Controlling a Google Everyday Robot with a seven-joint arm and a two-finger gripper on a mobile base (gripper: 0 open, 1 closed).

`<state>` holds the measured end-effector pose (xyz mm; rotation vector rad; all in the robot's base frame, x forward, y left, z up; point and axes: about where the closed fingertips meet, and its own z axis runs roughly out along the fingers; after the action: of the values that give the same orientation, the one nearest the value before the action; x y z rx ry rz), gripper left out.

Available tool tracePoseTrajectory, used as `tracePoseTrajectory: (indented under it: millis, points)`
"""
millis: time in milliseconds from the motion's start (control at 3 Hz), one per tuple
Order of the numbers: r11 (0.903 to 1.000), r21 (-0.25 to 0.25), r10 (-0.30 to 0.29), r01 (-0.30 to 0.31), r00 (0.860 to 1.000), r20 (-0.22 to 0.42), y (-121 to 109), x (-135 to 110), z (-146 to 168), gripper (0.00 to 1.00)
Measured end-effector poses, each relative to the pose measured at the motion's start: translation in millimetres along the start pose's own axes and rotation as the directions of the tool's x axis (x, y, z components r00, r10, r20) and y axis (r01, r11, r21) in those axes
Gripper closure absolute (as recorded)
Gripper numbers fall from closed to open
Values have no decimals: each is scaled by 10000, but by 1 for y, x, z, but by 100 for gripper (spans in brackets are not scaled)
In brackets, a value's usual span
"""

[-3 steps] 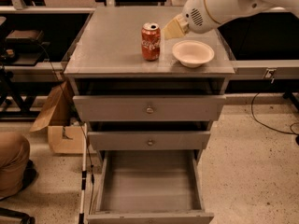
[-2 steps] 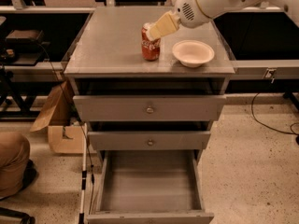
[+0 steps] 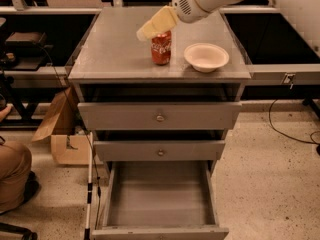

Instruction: Place coke can into bottom drawer

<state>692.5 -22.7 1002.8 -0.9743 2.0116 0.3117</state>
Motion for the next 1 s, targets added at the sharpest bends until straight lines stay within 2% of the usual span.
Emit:
tracePoseTrajectory:
  millis: [1000]
  points:
    - [9996,-261,-121,118,9998,-129,-9,-29,81,0]
